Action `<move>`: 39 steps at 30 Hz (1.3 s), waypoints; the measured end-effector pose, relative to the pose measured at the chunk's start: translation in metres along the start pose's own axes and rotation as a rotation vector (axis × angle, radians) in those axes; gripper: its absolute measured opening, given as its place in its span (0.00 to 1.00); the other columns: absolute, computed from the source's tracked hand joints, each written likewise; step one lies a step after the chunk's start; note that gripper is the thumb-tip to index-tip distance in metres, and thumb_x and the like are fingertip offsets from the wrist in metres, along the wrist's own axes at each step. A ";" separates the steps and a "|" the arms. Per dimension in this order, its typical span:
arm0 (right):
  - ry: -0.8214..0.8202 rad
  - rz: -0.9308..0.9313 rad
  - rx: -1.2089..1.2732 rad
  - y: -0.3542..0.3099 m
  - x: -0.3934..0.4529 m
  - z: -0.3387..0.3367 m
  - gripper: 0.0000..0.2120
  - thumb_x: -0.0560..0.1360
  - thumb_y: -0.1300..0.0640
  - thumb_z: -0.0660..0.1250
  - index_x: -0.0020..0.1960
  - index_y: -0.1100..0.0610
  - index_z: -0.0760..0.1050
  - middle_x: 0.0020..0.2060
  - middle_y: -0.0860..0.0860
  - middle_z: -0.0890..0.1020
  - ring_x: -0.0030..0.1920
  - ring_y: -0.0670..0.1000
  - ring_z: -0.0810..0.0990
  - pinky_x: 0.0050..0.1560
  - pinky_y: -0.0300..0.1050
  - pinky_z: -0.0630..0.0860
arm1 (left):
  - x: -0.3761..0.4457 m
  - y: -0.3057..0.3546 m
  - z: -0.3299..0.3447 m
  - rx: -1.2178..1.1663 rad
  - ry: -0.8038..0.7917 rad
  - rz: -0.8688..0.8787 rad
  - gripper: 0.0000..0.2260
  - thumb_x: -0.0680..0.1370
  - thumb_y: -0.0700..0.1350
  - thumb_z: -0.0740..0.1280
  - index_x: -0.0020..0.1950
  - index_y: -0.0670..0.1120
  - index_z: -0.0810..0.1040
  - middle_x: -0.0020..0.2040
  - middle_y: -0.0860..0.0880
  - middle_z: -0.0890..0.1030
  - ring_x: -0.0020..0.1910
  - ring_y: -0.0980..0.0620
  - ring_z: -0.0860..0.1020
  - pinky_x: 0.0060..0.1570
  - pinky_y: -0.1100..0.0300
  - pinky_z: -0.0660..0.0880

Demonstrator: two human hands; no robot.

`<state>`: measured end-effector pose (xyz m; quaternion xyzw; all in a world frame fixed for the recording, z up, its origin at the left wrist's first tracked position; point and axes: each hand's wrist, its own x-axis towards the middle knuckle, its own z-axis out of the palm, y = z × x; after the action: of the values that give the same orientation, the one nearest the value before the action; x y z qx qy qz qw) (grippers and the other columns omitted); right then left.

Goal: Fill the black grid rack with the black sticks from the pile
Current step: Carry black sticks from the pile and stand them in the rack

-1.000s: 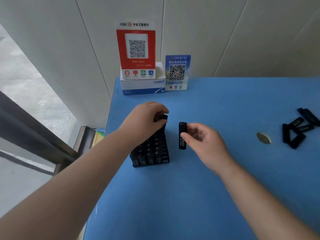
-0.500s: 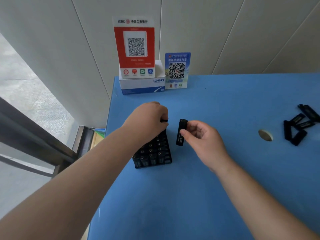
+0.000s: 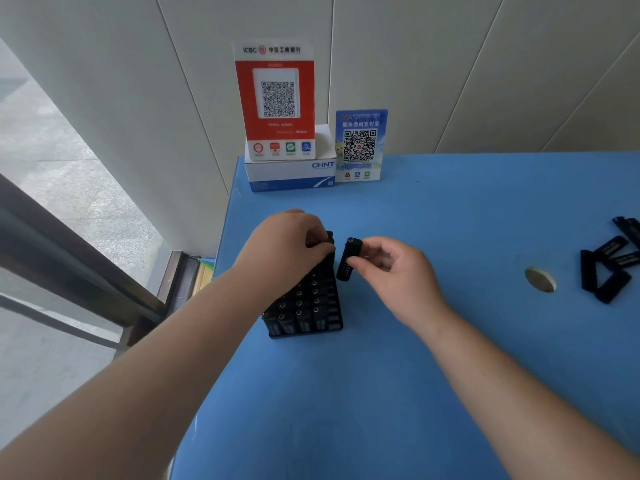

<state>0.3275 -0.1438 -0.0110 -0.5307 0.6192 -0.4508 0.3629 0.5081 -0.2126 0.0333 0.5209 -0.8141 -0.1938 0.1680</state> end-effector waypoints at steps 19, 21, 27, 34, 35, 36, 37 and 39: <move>0.006 -0.043 -0.331 0.011 0.005 0.036 0.06 0.76 0.59 0.71 0.50 0.50 0.84 0.45 0.42 0.86 0.47 0.41 0.84 0.52 0.43 0.79 | -0.031 -0.035 -0.001 -0.127 0.154 0.134 0.12 0.77 0.44 0.68 0.59 0.54 0.80 0.55 0.55 0.77 0.58 0.51 0.73 0.63 0.45 0.69; 0.028 -0.031 -0.365 0.010 0.002 0.036 0.05 0.76 0.57 0.72 0.50 0.51 0.84 0.45 0.42 0.86 0.46 0.43 0.83 0.52 0.43 0.79 | -0.032 -0.034 -0.001 -0.110 0.141 0.149 0.12 0.77 0.46 0.68 0.61 0.53 0.79 0.57 0.54 0.76 0.60 0.51 0.72 0.65 0.48 0.67; 0.142 0.054 -0.398 0.012 -0.025 0.020 0.09 0.75 0.57 0.74 0.55 0.53 0.81 0.47 0.45 0.84 0.47 0.44 0.83 0.55 0.42 0.79 | -0.037 -0.030 -0.003 -0.039 0.136 0.153 0.16 0.78 0.49 0.67 0.65 0.51 0.77 0.62 0.52 0.75 0.64 0.48 0.70 0.68 0.52 0.62; 0.302 -0.069 -0.586 -0.009 -0.070 -0.039 0.10 0.75 0.55 0.72 0.56 0.53 0.80 0.49 0.45 0.81 0.51 0.45 0.80 0.57 0.47 0.78 | -0.044 0.021 -0.001 -0.005 0.168 0.291 0.18 0.78 0.51 0.67 0.68 0.49 0.75 0.65 0.51 0.74 0.67 0.47 0.69 0.68 0.50 0.63; 0.315 -0.064 -0.620 -0.011 -0.080 -0.050 0.11 0.75 0.54 0.72 0.57 0.53 0.80 0.50 0.45 0.81 0.52 0.45 0.80 0.58 0.46 0.77 | -0.047 0.031 0.003 0.012 0.171 0.320 0.19 0.78 0.50 0.68 0.67 0.48 0.75 0.65 0.50 0.75 0.67 0.47 0.70 0.67 0.49 0.65; 0.324 -0.051 -0.659 -0.013 -0.090 -0.063 0.13 0.75 0.54 0.72 0.58 0.54 0.79 0.52 0.45 0.81 0.54 0.45 0.79 0.59 0.44 0.76 | -0.051 0.040 0.008 0.033 0.173 0.346 0.19 0.77 0.50 0.68 0.67 0.47 0.76 0.65 0.49 0.75 0.66 0.45 0.71 0.66 0.47 0.66; 0.332 -0.028 -0.706 -0.013 -0.102 -0.075 0.14 0.75 0.53 0.72 0.60 0.54 0.79 0.54 0.45 0.80 0.56 0.45 0.79 0.59 0.42 0.75 | -0.055 0.049 0.014 0.055 0.170 0.368 0.19 0.77 0.50 0.69 0.66 0.47 0.76 0.64 0.48 0.76 0.65 0.45 0.71 0.66 0.46 0.68; 0.343 0.029 -0.799 -0.010 -0.128 -0.101 0.18 0.75 0.51 0.71 0.64 0.54 0.77 0.59 0.47 0.79 0.61 0.48 0.77 0.62 0.45 0.74 | -0.066 0.066 0.028 0.116 0.141 0.394 0.20 0.76 0.50 0.69 0.66 0.46 0.76 0.64 0.47 0.76 0.65 0.43 0.72 0.64 0.44 0.70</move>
<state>0.2589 -0.0009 0.0285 -0.5383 0.8037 -0.2522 0.0272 0.4694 -0.1235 0.0371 0.3727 -0.8962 -0.0731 0.2292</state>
